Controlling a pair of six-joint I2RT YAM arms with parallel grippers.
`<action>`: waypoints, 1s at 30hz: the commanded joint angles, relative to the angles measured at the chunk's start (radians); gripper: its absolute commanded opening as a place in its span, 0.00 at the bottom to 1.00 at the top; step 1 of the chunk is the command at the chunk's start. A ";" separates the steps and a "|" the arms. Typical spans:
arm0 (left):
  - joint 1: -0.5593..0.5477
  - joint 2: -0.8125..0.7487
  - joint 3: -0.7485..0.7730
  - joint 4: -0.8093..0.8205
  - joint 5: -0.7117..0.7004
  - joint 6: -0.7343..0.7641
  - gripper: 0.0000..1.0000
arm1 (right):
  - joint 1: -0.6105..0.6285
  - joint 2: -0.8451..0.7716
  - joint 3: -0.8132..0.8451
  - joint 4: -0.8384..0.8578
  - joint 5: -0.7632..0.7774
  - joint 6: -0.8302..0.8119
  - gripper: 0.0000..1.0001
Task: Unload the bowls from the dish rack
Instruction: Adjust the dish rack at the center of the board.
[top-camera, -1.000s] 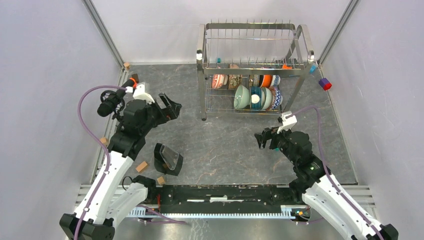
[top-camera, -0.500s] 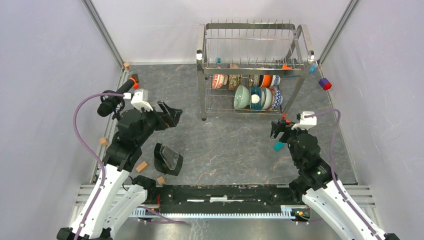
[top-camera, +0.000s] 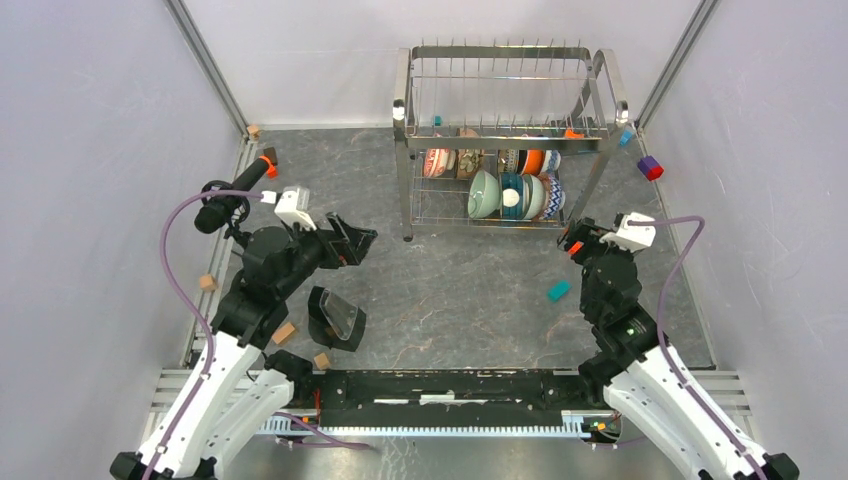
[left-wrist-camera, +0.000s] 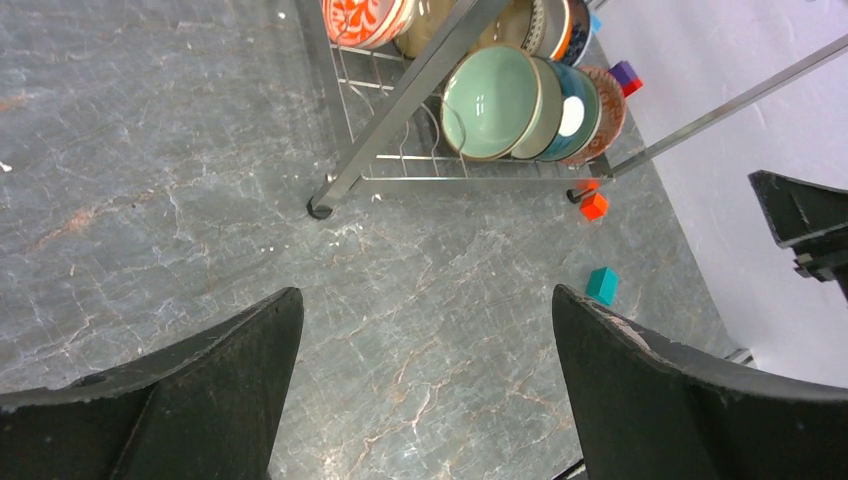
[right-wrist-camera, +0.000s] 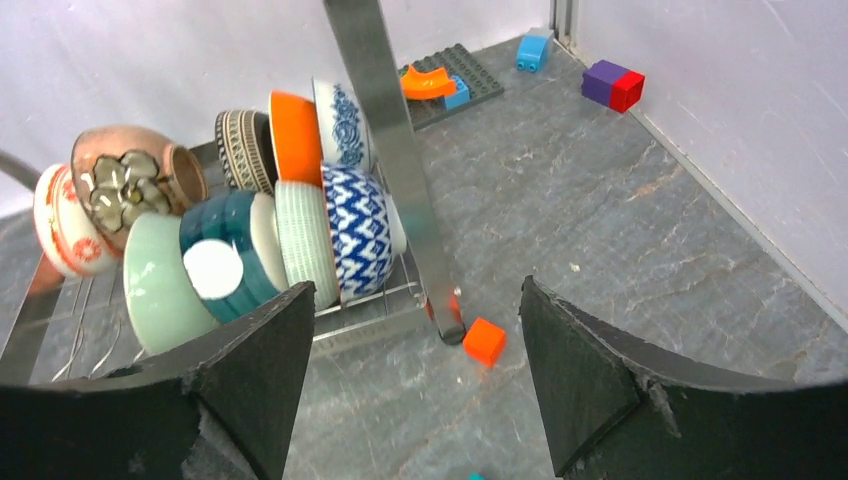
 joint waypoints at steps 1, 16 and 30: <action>-0.002 -0.051 -0.002 0.054 -0.016 0.021 1.00 | -0.099 0.102 0.040 0.194 -0.060 -0.003 0.80; -0.003 -0.086 -0.018 0.073 0.007 0.020 1.00 | -0.260 0.376 0.056 0.471 -0.245 -0.012 0.77; -0.004 -0.086 -0.022 0.078 0.018 0.016 1.00 | -0.298 0.507 0.144 0.452 -0.331 -0.010 0.42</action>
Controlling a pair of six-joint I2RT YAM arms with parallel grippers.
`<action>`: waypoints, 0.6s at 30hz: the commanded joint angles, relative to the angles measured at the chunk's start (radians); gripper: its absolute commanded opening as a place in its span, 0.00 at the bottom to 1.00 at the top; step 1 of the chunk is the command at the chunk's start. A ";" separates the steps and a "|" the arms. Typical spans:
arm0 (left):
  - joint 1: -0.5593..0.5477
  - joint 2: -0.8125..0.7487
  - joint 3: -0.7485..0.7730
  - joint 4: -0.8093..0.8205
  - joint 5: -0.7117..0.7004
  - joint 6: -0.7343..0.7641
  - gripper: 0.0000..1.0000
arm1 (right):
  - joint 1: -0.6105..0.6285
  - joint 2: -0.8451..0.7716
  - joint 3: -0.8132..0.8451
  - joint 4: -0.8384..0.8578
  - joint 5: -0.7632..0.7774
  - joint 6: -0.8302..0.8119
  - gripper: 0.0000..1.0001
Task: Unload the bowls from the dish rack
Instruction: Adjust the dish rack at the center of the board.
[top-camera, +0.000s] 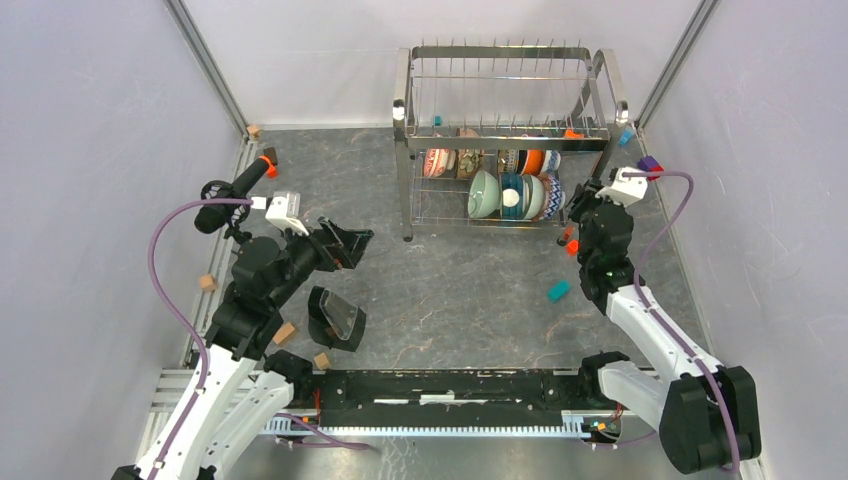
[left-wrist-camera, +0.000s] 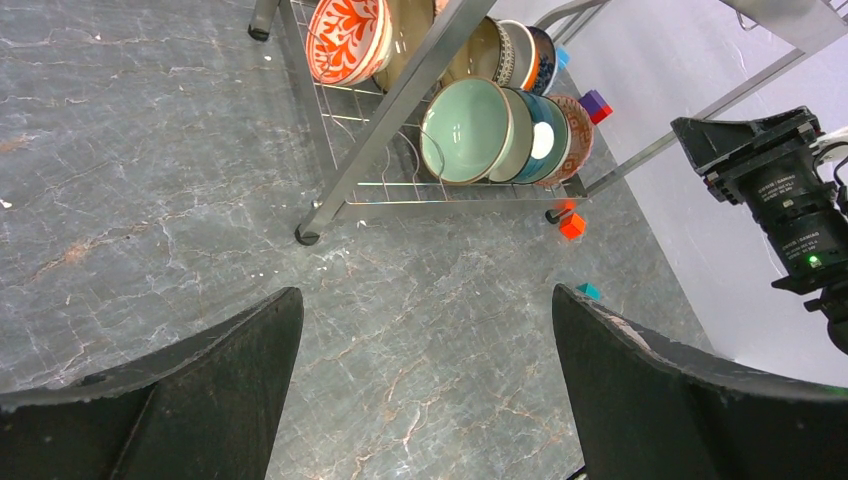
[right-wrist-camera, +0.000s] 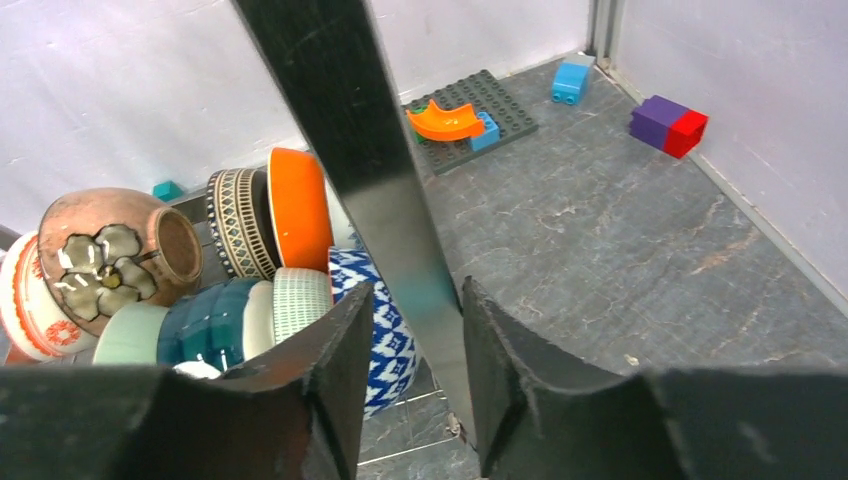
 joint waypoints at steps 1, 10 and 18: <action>-0.003 -0.006 -0.001 0.043 0.018 0.016 1.00 | -0.001 0.009 0.055 0.006 -0.045 -0.002 0.38; -0.003 -0.009 -0.003 0.042 0.006 0.015 1.00 | 0.042 -0.026 0.078 -0.119 -0.078 0.036 0.18; -0.002 0.007 -0.001 0.039 0.001 0.014 1.00 | 0.098 -0.097 0.060 -0.234 -0.101 0.067 0.15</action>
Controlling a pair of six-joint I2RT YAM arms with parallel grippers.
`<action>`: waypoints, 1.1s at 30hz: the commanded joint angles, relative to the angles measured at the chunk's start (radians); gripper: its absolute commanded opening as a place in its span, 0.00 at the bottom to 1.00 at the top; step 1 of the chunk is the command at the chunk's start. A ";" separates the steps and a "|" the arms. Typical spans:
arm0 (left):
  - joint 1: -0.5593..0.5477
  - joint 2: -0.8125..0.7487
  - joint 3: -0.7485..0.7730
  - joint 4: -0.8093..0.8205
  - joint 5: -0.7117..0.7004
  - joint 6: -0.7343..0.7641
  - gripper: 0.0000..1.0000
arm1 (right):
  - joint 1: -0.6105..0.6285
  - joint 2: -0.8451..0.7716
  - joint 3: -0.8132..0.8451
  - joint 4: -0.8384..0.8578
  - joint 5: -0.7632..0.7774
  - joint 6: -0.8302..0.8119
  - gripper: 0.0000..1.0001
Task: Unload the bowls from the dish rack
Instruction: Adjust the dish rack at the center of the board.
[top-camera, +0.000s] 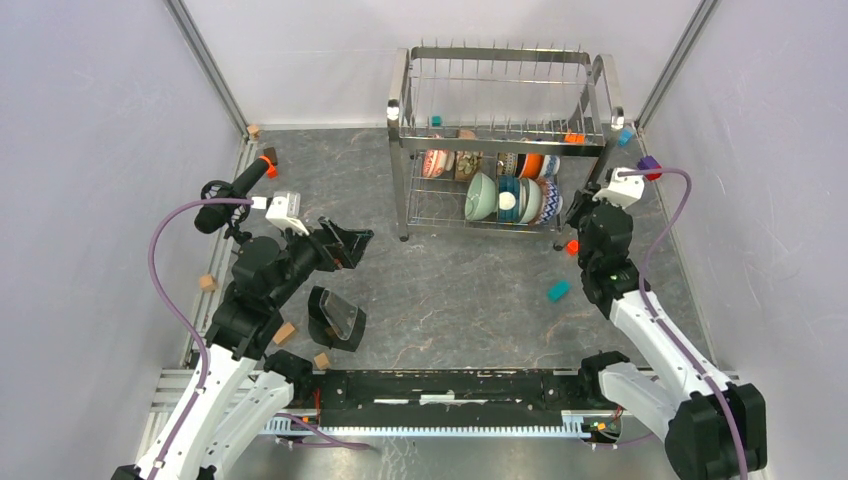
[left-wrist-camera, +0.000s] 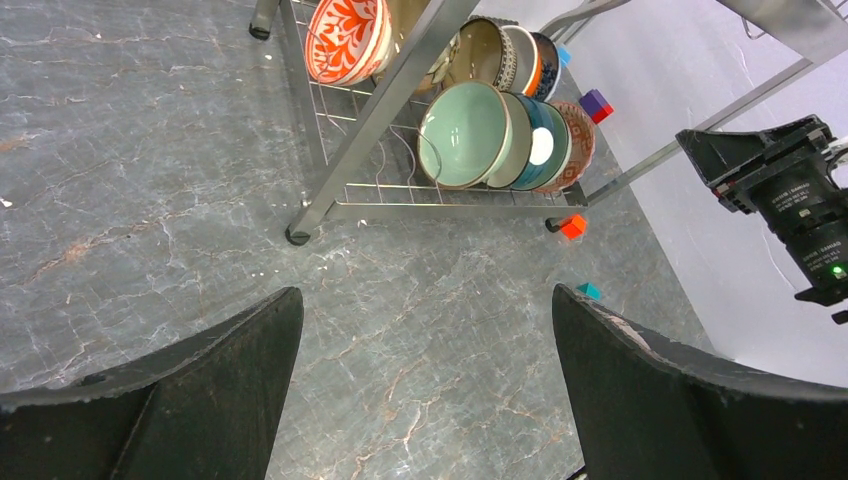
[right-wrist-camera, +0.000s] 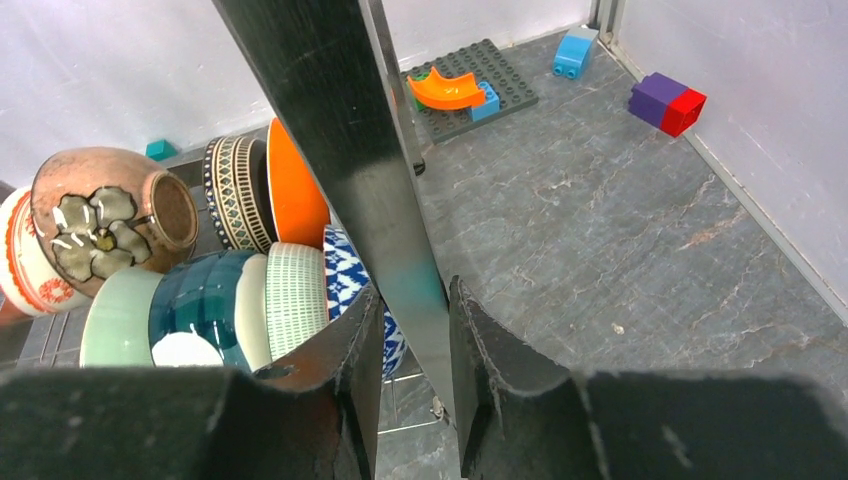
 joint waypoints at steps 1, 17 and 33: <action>-0.002 0.007 -0.001 0.039 -0.002 0.015 1.00 | 0.064 -0.055 0.018 -0.088 -0.099 0.079 0.15; -0.001 0.125 0.018 0.133 -0.134 0.015 1.00 | 0.175 -0.230 -0.016 -0.263 -0.154 0.107 0.17; -0.015 0.481 -0.077 0.917 -0.097 0.277 1.00 | 0.176 -0.298 -0.081 -0.264 -0.165 0.075 0.20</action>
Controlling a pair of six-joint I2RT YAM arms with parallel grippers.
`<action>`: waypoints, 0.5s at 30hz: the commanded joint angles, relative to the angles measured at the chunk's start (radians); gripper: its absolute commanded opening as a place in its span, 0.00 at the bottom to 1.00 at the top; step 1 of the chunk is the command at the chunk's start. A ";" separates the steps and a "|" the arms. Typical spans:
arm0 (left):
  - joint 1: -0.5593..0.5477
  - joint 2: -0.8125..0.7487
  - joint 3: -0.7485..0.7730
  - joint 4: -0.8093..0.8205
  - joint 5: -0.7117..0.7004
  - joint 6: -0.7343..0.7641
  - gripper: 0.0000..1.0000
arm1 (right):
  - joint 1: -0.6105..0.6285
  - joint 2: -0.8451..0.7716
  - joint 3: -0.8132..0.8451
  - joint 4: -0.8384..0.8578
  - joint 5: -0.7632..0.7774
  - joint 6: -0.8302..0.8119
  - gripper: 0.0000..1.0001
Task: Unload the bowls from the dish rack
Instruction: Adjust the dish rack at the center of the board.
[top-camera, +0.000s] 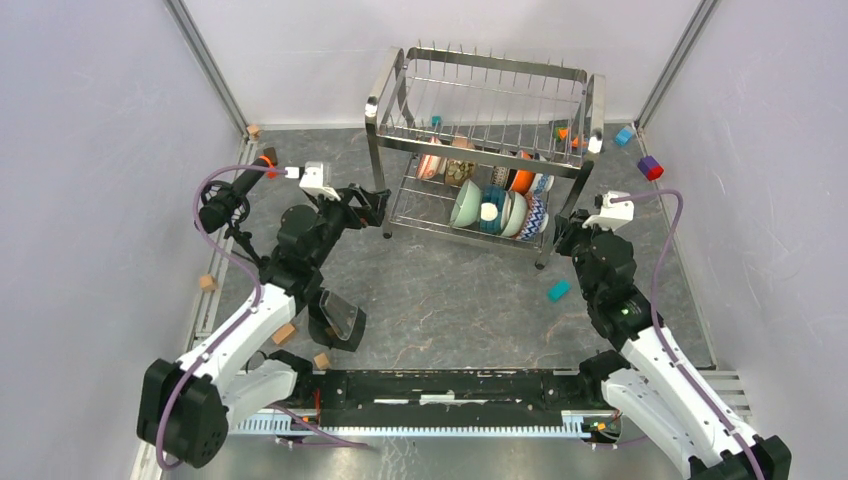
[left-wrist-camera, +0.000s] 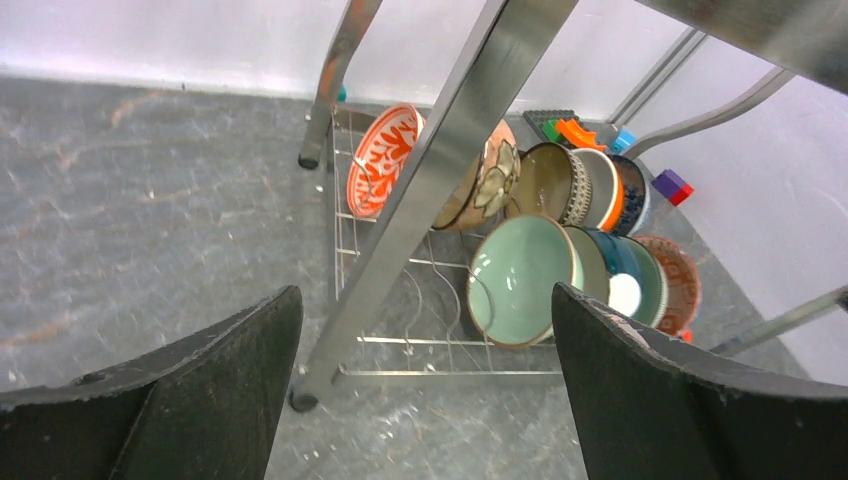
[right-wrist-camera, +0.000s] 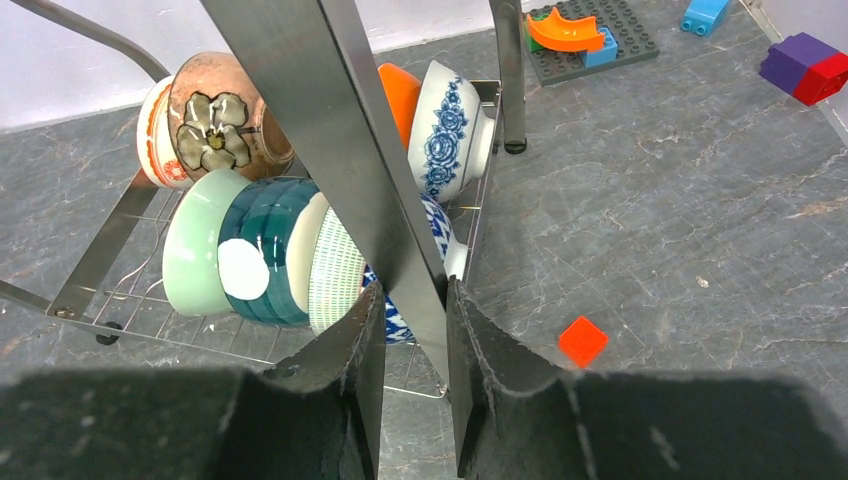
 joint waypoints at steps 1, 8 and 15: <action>-0.017 0.076 0.036 0.251 0.003 0.165 0.99 | 0.015 -0.021 -0.027 -0.011 -0.089 0.037 0.20; -0.033 0.226 0.152 0.212 -0.043 0.243 0.84 | 0.017 -0.026 -0.022 -0.012 -0.109 0.039 0.21; -0.040 0.300 0.209 0.200 -0.054 0.298 0.60 | 0.016 -0.027 -0.024 -0.013 -0.120 0.041 0.21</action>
